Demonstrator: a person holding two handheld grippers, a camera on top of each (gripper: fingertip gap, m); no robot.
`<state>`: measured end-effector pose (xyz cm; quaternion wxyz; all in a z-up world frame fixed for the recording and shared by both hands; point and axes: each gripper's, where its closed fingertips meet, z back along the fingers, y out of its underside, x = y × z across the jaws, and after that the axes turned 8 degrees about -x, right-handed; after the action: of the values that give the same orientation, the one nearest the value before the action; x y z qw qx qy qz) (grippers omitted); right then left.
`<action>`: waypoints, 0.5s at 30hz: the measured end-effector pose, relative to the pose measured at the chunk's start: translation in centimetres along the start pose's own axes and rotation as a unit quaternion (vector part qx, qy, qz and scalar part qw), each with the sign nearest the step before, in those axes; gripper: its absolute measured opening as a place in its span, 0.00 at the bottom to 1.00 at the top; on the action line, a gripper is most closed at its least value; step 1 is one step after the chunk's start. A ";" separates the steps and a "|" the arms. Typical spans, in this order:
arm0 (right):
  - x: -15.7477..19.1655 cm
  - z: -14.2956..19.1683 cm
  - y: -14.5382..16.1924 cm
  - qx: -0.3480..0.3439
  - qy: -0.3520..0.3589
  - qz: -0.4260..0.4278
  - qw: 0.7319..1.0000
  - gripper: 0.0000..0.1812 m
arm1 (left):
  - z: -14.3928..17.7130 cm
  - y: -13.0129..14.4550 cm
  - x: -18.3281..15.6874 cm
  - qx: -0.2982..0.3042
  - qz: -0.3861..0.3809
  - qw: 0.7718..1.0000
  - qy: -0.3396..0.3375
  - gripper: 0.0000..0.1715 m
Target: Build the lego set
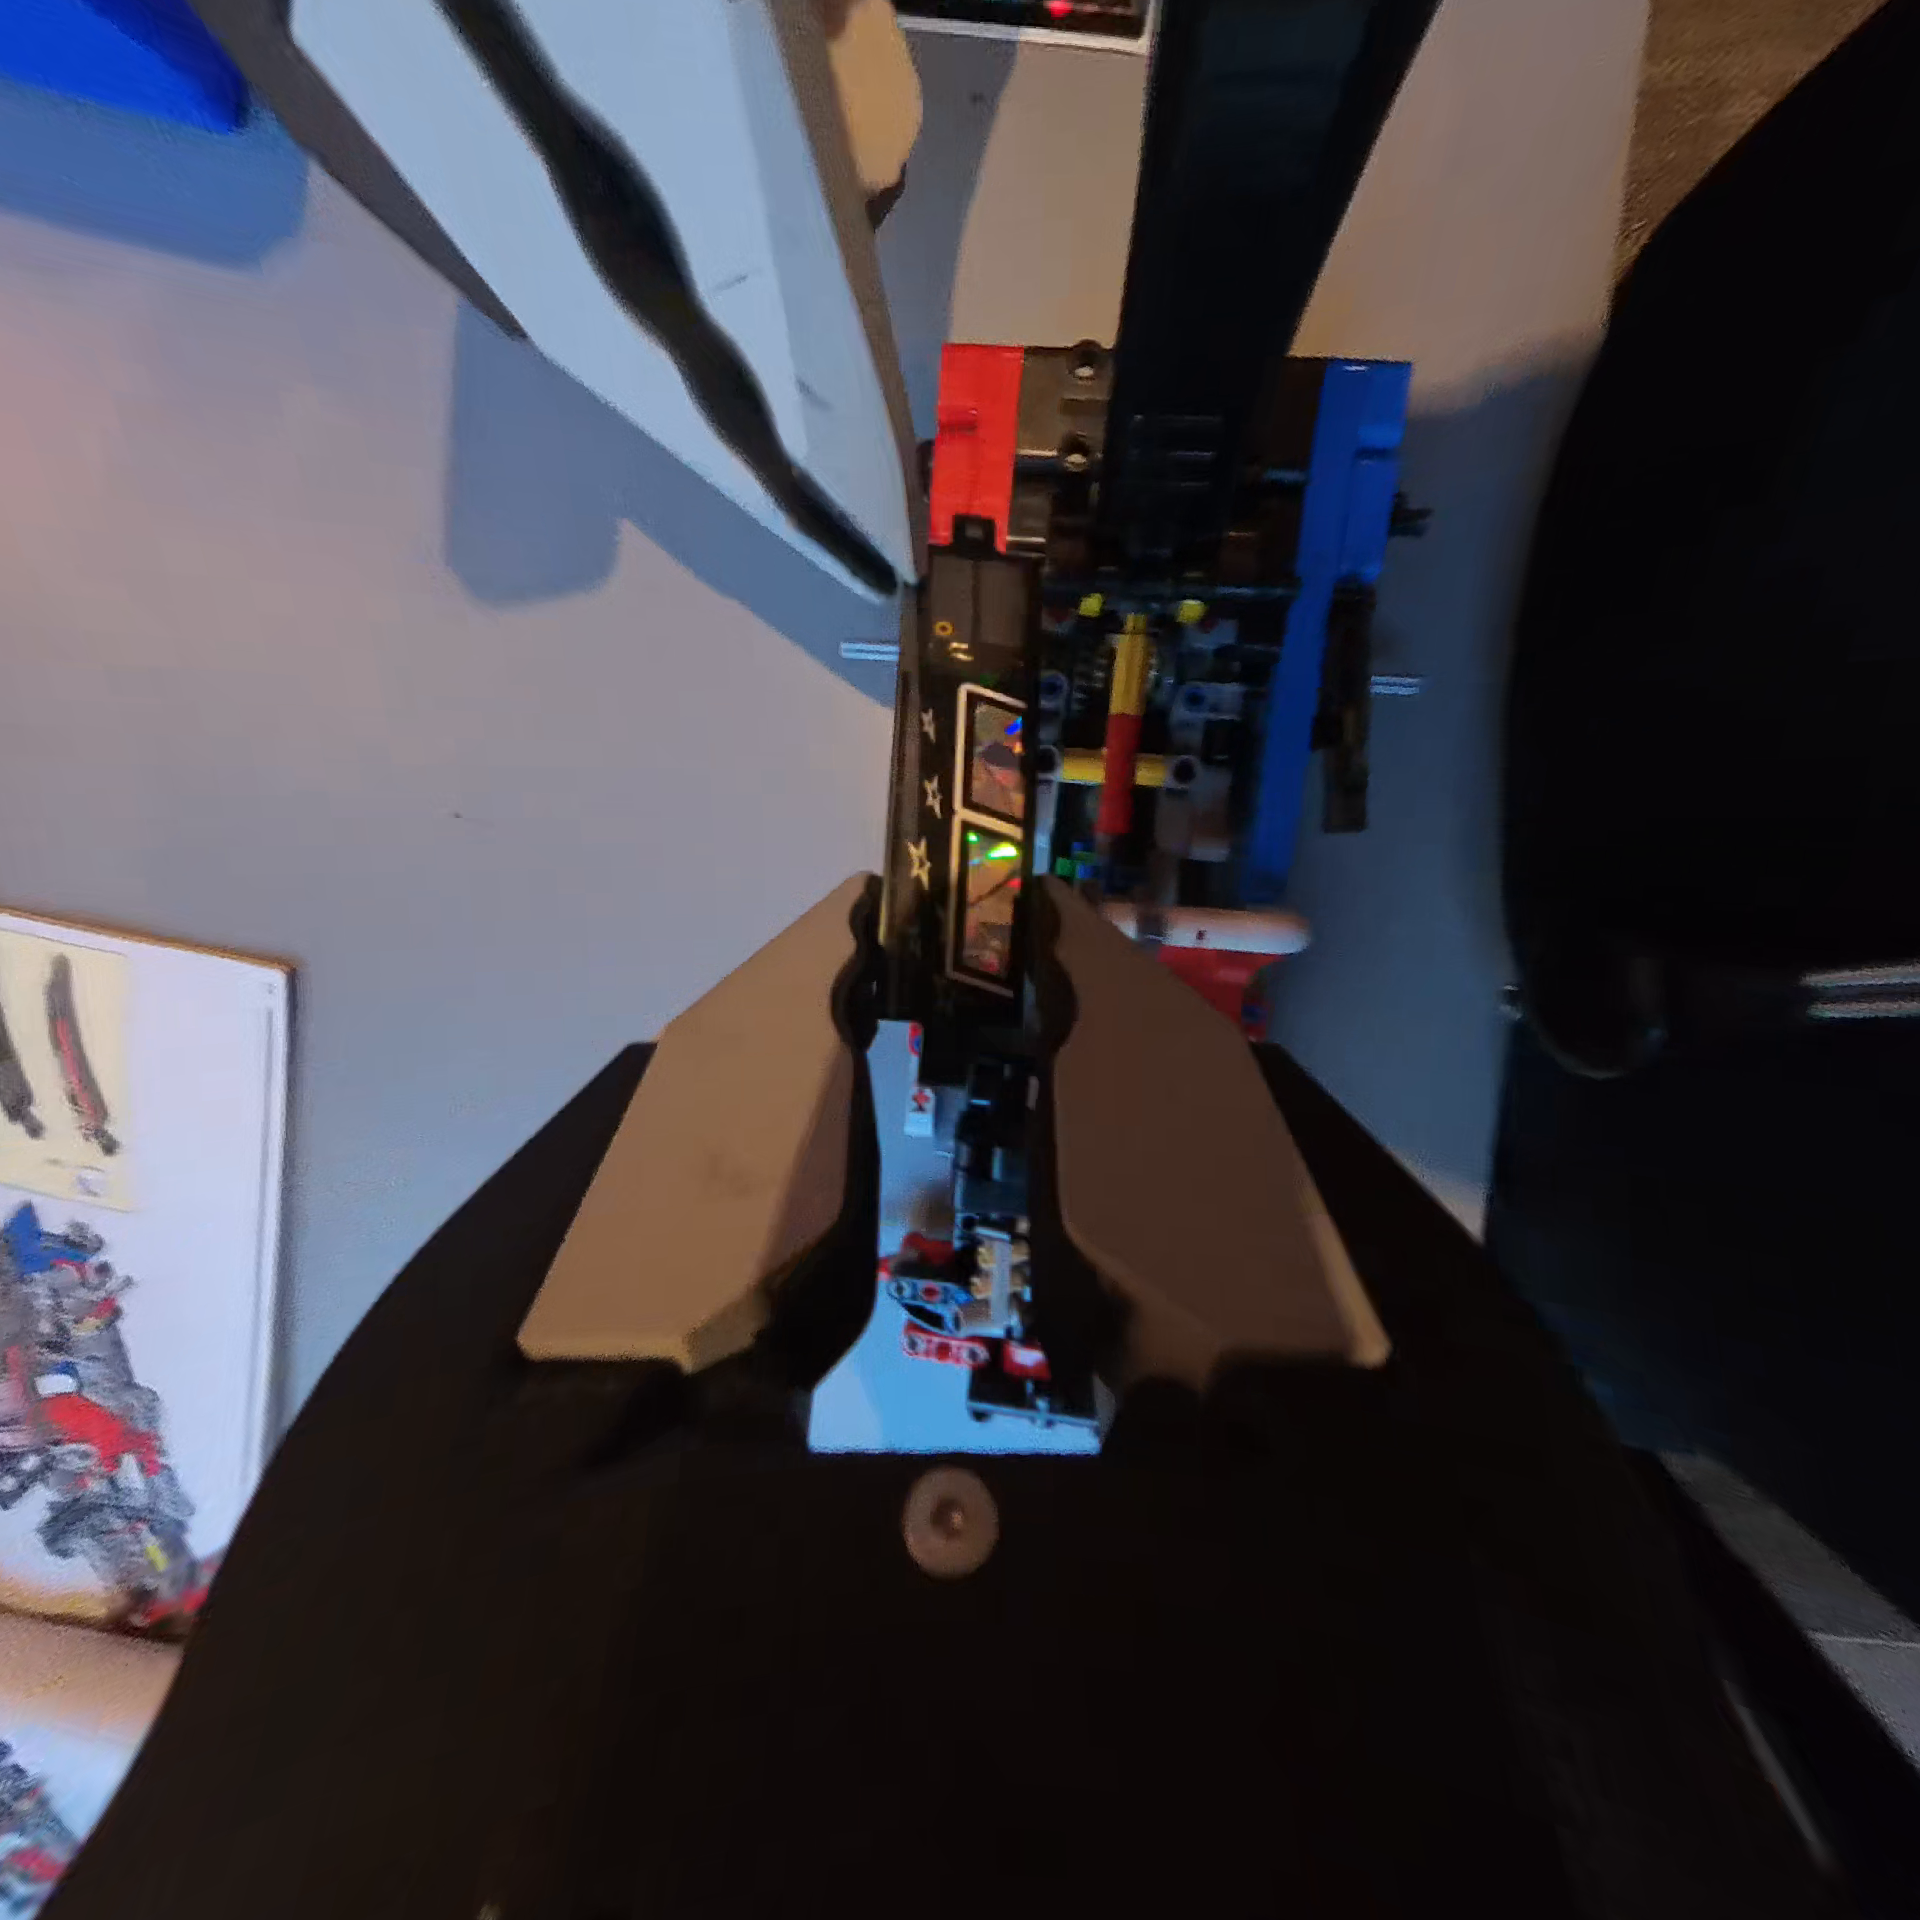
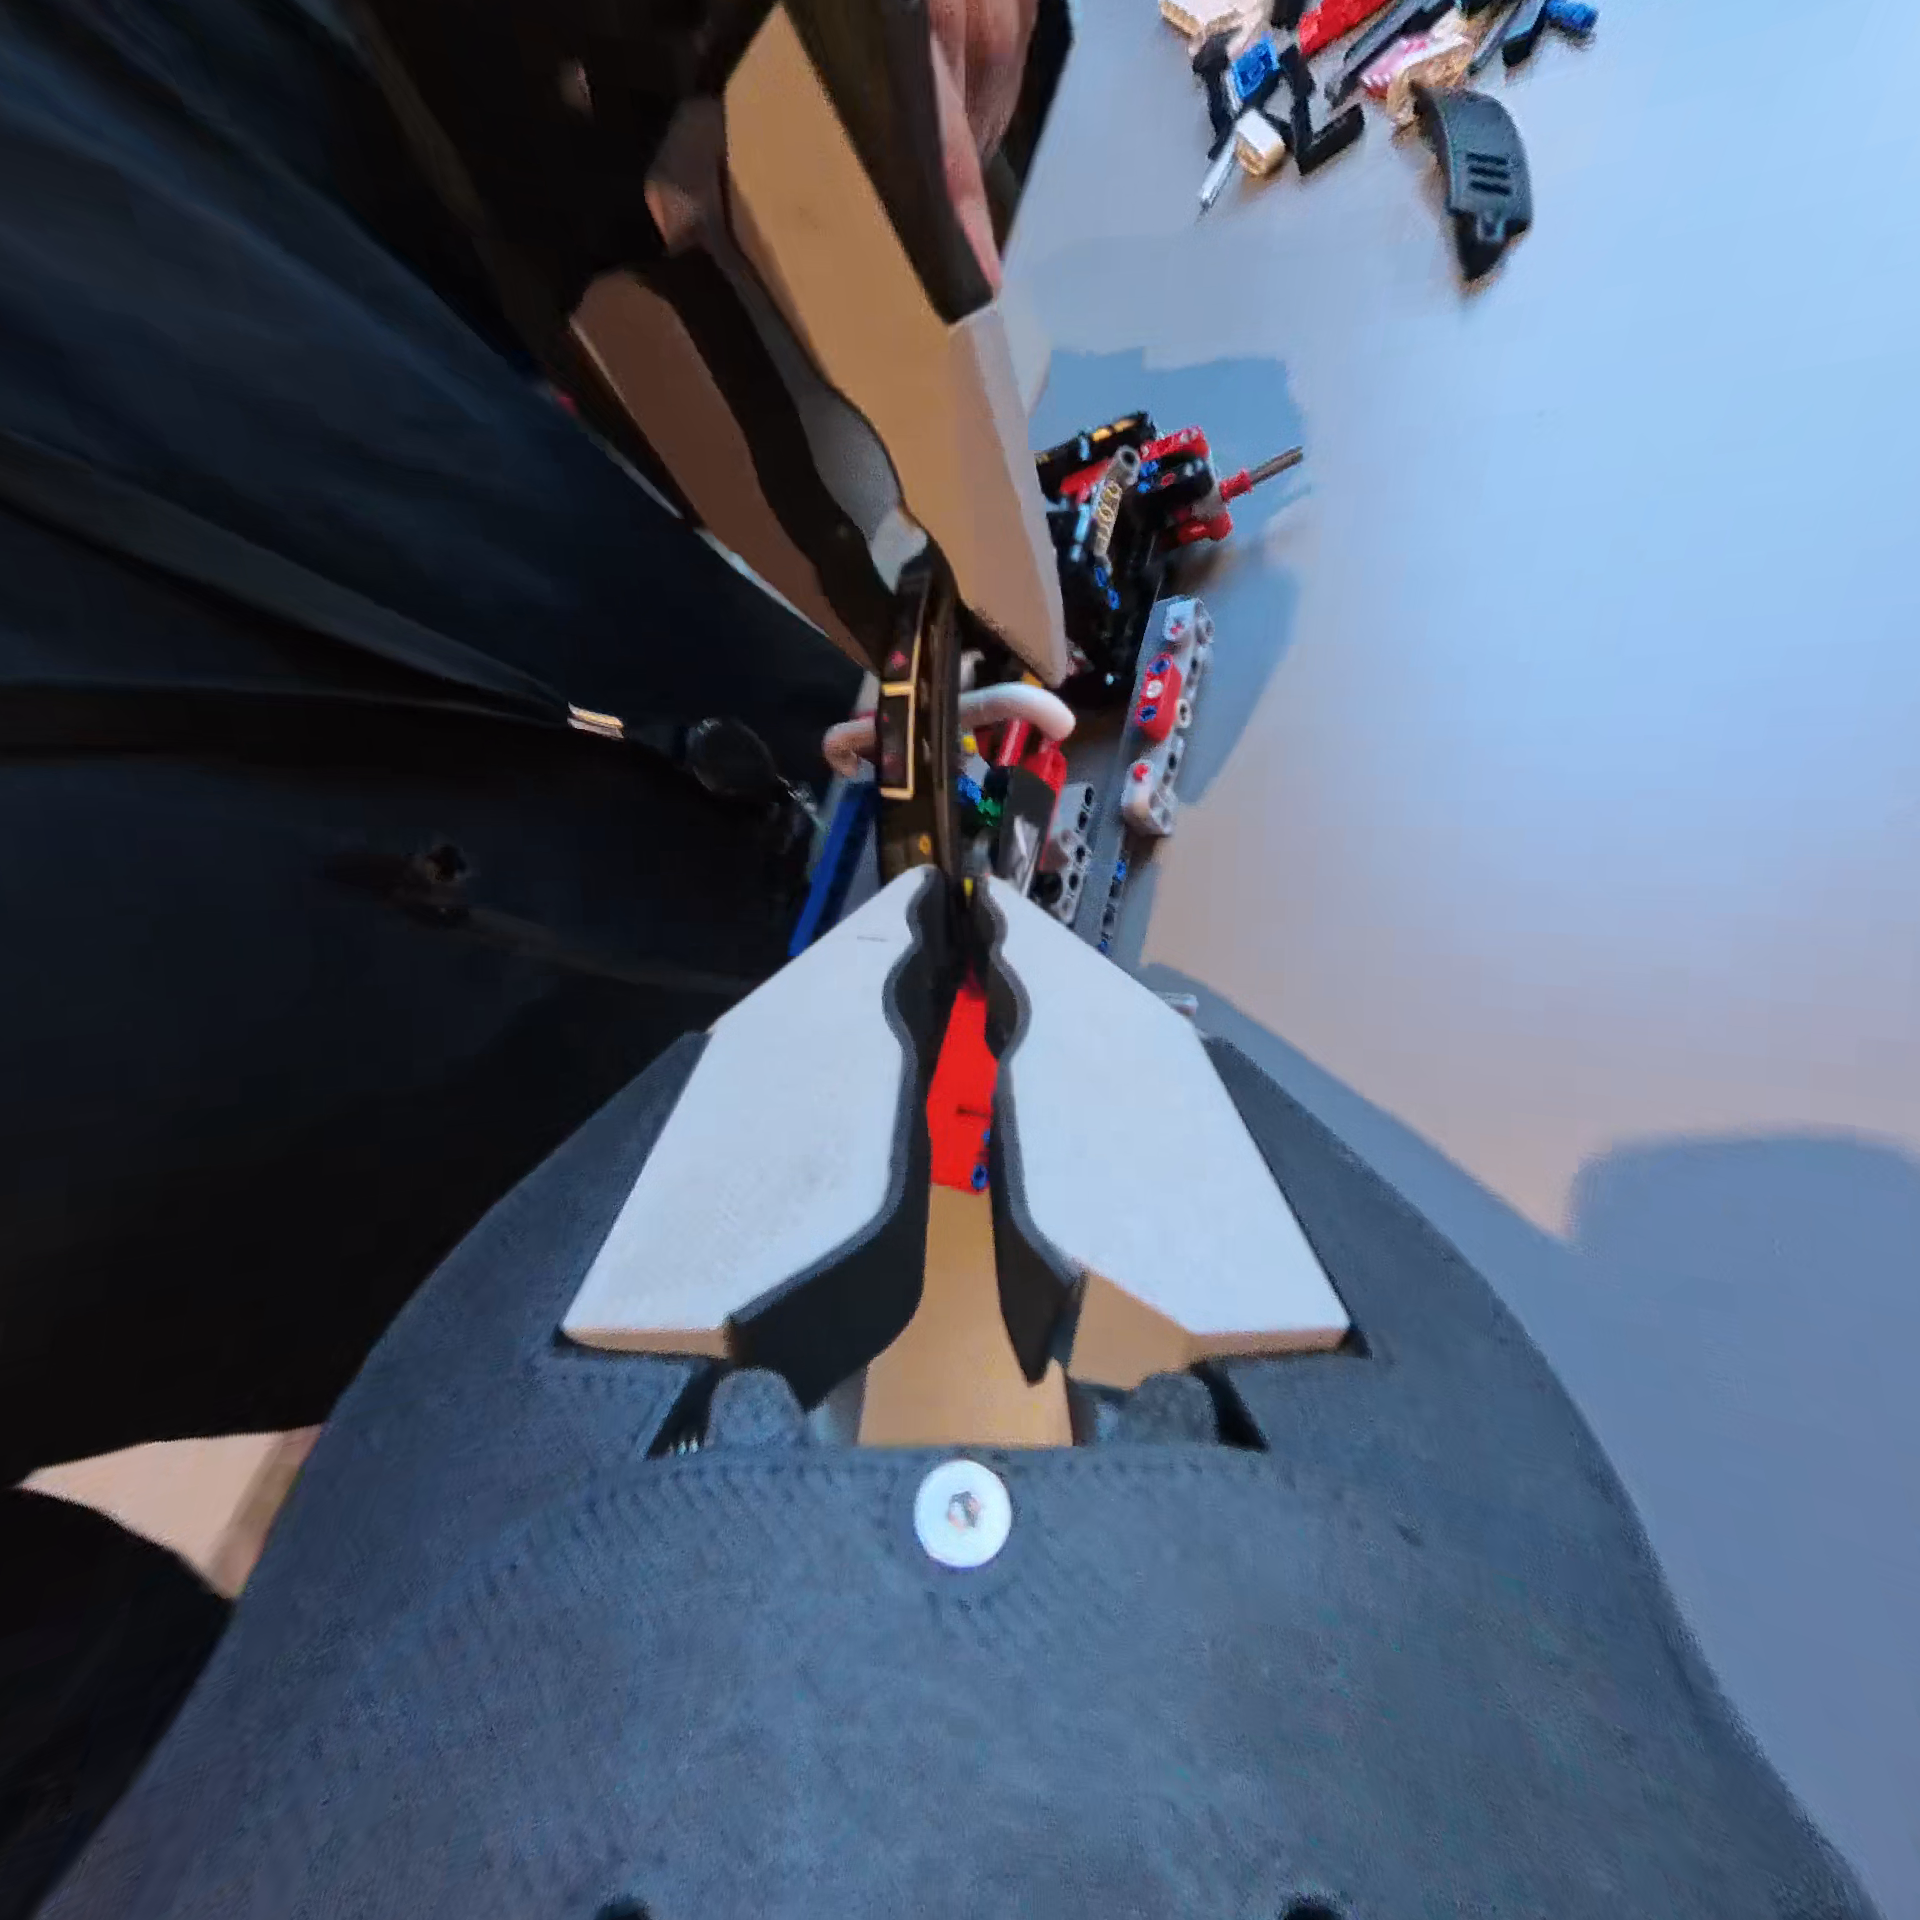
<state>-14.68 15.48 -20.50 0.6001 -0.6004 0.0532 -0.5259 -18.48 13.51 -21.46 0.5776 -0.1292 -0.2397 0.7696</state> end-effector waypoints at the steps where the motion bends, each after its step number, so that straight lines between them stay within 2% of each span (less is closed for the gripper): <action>1: -0.1 0.1 0.2 0.006 0.017 0.018 1.000 0.00 | 0.1 0.2 -0.2 0.005 0.008 1.000 0.003 0.14; 4: -0.2 0.6 -0.3 -0.010 0.039 0.048 0.998 0.00 | 0.1 0.3 -0.4 0.018 0.022 0.999 0.015 0.14; 7: 0.6 0.9 -1.1 -0.034 0.020 0.056 0.998 0.01 | -0.1 0.3 -0.4 0.034 0.033 0.998 0.035 0.14; 15: 0.2 0.4 1.4 0.015 0.036 0.058 0.998 0.00 | 0.0 0.4 -0.4 0.050 0.025 0.997 0.055 0.14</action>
<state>-13.47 15.21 -21.37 0.6365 -0.5676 0.1015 -0.5123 -18.66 13.05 -21.71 0.5763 -0.1481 -0.1654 0.7865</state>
